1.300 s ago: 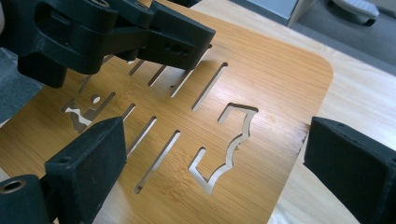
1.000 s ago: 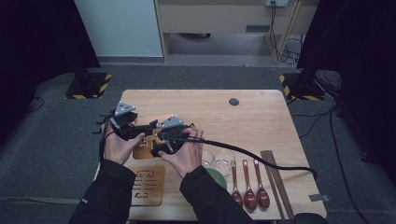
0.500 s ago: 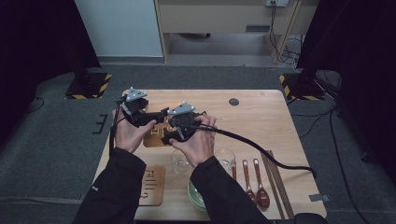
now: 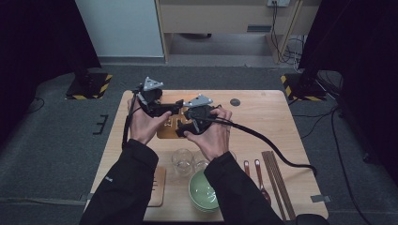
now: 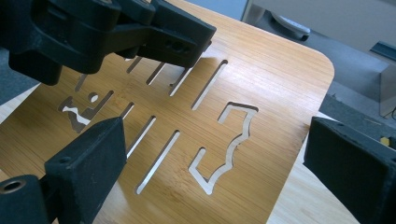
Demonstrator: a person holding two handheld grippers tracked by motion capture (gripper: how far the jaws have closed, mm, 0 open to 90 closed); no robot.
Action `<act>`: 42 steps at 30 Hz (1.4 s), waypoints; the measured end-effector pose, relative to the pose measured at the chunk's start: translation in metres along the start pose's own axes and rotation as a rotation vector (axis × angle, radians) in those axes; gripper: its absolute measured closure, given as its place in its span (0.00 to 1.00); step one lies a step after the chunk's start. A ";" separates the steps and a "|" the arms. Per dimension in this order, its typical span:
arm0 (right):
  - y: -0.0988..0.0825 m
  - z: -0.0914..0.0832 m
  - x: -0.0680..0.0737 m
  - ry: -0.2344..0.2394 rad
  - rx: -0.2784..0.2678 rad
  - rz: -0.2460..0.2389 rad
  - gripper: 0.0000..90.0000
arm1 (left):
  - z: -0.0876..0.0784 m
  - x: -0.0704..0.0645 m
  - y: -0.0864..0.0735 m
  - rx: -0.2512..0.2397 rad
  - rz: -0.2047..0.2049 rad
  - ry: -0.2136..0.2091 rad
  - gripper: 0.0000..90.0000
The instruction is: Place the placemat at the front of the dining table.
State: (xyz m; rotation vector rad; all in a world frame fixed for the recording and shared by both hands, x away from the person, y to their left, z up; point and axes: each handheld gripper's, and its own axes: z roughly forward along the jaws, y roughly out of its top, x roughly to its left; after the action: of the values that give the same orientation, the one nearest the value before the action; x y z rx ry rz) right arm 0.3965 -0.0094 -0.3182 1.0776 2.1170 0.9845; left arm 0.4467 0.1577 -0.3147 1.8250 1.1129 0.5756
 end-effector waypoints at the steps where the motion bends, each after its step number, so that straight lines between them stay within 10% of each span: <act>1: -0.001 0.001 -0.004 0.002 -0.001 -0.002 0.07 | 0.003 -0.002 0.001 -0.001 0.000 -0.001 0.17; 25: -0.028 0.052 -0.076 0.011 0.026 0.018 0.07 | 0.097 -0.015 0.011 0.088 -0.014 0.000 0.17; 42: -0.069 0.105 -0.097 0.056 0.127 0.083 0.07 | 0.160 -0.016 -0.022 0.224 -0.015 0.021 0.17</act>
State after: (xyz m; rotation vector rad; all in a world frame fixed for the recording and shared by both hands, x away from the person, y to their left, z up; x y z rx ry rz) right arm 0.4945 -0.0826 -0.4196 1.2209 2.2211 0.9394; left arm 0.5482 0.0762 -0.4111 2.0035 1.2458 0.4773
